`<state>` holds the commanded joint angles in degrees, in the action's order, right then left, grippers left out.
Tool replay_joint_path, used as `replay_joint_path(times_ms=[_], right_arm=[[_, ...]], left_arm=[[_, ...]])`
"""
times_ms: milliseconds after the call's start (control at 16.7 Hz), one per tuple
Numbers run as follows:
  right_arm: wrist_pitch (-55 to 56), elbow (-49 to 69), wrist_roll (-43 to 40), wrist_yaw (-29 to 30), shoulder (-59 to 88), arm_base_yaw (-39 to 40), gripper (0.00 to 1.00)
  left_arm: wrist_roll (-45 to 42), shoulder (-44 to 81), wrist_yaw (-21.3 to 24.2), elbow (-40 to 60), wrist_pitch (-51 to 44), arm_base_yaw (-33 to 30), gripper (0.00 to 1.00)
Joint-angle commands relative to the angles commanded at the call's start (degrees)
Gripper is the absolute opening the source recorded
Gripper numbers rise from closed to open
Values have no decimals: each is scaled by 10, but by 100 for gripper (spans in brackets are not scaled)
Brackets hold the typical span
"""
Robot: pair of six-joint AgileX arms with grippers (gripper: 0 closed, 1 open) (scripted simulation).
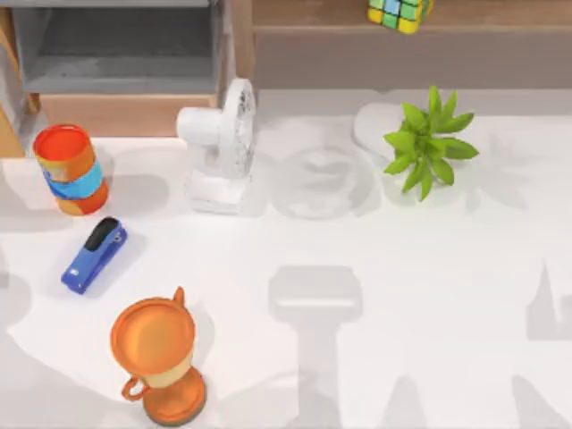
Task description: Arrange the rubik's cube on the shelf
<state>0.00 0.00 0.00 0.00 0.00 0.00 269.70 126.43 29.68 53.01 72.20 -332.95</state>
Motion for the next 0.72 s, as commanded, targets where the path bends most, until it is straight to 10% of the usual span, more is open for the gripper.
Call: replay_joint_path(times_ms=[720], right_arm=[[0,0,0,0,0,0,100]], left_arm=[[3,56,-32,117,-66,-33,0]])
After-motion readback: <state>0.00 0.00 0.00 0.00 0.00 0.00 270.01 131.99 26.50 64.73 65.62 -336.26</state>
